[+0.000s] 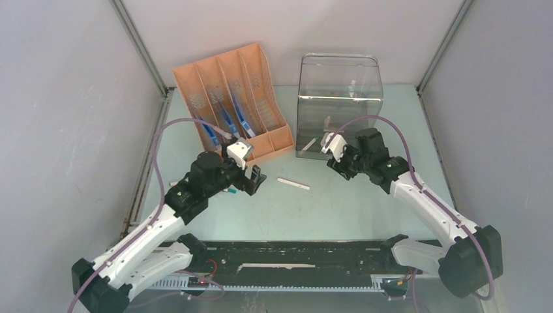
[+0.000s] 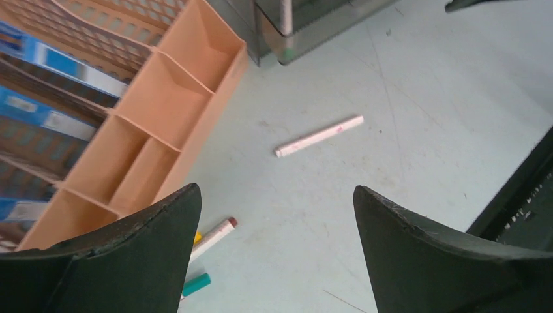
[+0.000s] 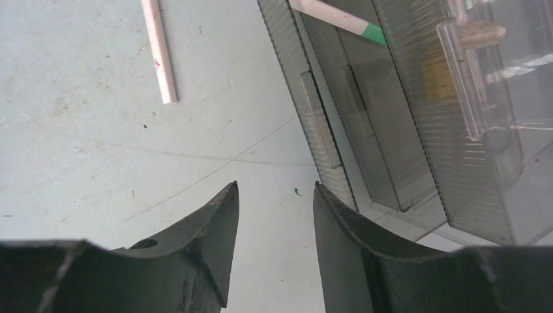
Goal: Organize the desk
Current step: Pick up the stationery from the center of the board.
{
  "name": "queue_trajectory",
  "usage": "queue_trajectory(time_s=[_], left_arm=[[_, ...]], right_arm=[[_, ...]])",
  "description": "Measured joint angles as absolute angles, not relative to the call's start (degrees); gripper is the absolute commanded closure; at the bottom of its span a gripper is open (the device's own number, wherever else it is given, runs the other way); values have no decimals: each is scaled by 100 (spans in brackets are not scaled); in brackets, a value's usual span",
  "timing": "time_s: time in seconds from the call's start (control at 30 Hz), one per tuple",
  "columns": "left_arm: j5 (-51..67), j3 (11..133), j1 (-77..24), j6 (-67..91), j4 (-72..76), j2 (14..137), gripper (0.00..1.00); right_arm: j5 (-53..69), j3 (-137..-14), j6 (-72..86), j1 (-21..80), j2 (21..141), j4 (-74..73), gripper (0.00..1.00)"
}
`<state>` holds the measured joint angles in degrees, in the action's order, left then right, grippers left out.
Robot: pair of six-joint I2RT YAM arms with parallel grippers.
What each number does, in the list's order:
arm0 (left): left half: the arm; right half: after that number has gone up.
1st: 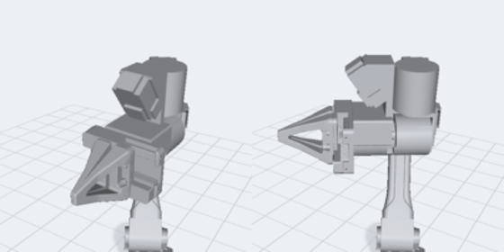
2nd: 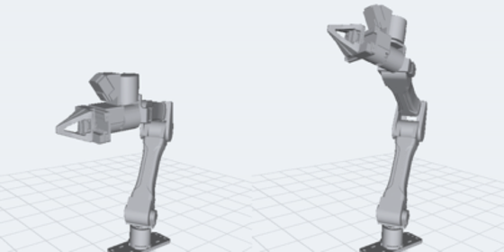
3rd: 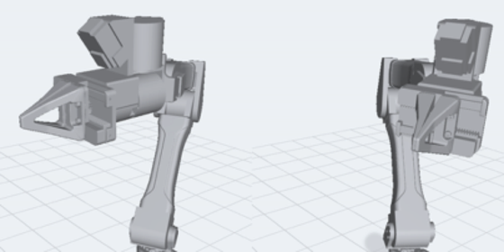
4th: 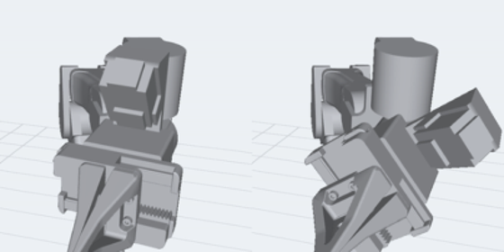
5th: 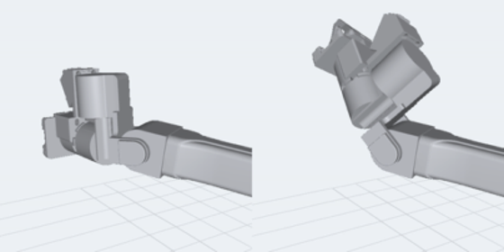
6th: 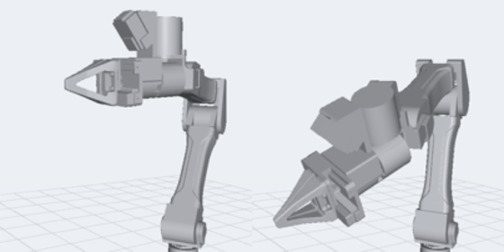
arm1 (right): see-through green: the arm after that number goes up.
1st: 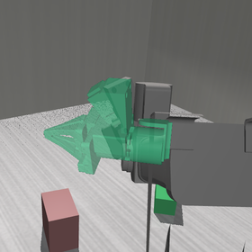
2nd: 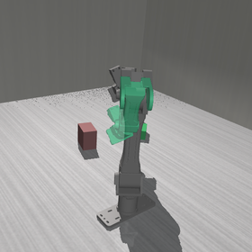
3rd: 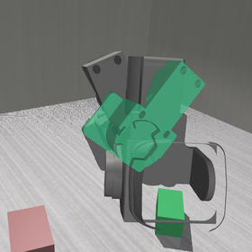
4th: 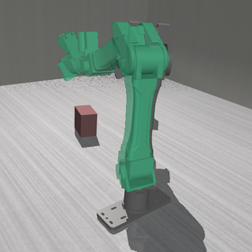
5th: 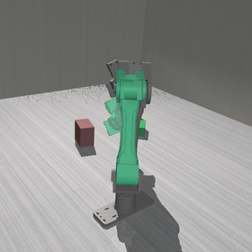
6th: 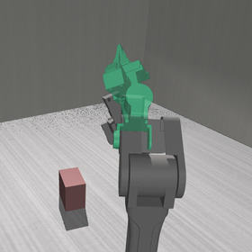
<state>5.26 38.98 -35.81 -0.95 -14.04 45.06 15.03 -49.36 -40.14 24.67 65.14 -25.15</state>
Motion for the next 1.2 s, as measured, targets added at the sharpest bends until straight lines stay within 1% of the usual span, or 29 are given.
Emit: queue_trajectory(time_s=[0.07, 0.2, 0.37, 0.5, 0.77, 0.97, 1.2], left_arm=[[731, 3920, -3583, -113, -1435, 4781, 0], [860, 4187, -3708, -169, -1627, 5522, 0], [862, 4757, -4230, -506, -1940, 6482, 0], [923, 4836, -4405, -908, -1959, 6847, 0], [917, 4873, -4410, -1684, -1999, 7647, 0], [965, 5393, -4410, -2499, -2123, 8202, 0], [1210, 6018, -4410, -3435, -2440, 8842, 0]], right_arm=[[1568, -4939, -4025, 2436, 6514, -2582, 46], [1667, -4947, -4049, 2416, 6495, -2641, 46], [1835, -4947, -4064, 2362, 6353, -2746, 46], [2036, -4947, -4060, 2231, 6246, -2770, 45], [2379, -4980, -4038, 2021, 6097, -2814, 45], [2571, -5000, -4016, 1922, 6031, -2818, 45], [2762, -5000, -3997, 1575, 5931, -2864, 45]])
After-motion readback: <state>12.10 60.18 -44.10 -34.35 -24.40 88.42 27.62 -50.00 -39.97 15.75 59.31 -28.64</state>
